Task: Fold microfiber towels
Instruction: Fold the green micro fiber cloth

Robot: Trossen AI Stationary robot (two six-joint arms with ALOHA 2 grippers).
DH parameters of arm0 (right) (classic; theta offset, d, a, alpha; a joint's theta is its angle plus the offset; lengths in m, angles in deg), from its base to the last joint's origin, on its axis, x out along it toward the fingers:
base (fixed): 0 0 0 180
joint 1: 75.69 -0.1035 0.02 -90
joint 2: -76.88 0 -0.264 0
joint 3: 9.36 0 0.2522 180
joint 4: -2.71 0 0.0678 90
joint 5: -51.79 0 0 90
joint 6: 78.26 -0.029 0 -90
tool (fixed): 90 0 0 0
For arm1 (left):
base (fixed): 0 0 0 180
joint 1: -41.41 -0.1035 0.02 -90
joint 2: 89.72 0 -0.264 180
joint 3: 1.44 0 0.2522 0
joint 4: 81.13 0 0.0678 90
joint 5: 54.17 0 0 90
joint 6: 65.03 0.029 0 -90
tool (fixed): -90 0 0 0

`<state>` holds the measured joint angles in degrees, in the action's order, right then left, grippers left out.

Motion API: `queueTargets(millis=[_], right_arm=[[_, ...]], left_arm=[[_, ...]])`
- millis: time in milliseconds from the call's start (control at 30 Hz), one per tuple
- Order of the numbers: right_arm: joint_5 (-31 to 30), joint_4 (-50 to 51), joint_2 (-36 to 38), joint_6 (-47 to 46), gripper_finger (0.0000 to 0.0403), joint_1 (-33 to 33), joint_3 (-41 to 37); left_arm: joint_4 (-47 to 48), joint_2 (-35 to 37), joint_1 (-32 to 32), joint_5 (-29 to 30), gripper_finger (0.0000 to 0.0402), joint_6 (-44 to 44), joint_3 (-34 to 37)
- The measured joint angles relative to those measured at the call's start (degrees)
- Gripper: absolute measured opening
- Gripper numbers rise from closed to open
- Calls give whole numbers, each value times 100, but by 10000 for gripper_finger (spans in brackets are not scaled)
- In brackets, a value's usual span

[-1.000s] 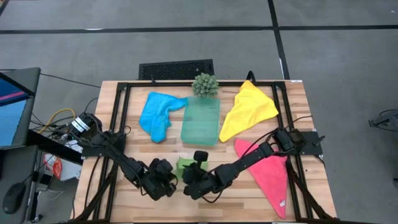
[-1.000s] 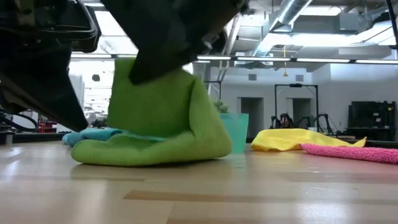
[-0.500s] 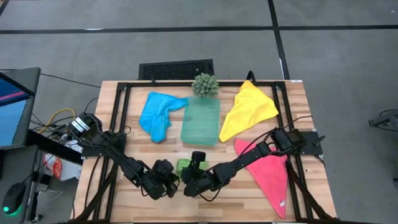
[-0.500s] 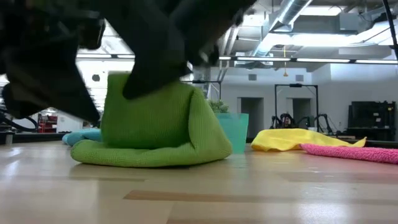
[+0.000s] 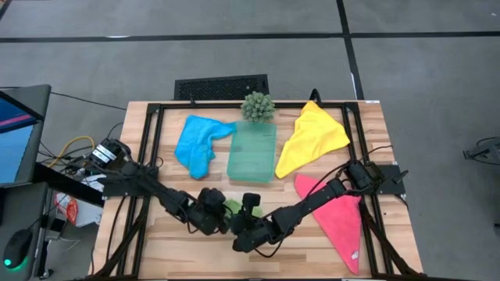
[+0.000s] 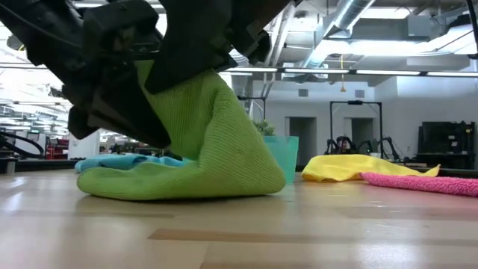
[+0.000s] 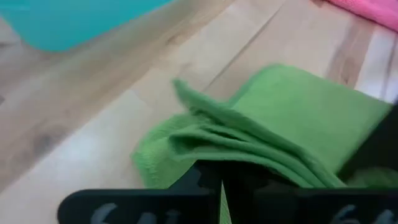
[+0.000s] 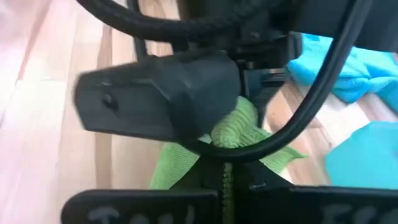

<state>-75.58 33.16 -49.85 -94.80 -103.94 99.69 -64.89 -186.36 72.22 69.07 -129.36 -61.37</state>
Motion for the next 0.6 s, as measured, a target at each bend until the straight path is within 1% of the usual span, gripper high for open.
queueTargets(millis=[200, 367, 467, 600], right_arm=[[71, 2, 0, -13, 21, 66, 0], [480, -296, 0, -125, 25, 250, -263], [674, -487, -4, -151, 22, 340, -439], [1064, -629, -4, -122, 25, 365, -455]], left_arm=[[288, 0, -70, -208, 0, 113, 0], [639, 0, -66, -329, 0, 46, 0], [641, 0, -66, -328, 0, 21, 0], [637, 0, -66, -329, 0, 28, 0]])
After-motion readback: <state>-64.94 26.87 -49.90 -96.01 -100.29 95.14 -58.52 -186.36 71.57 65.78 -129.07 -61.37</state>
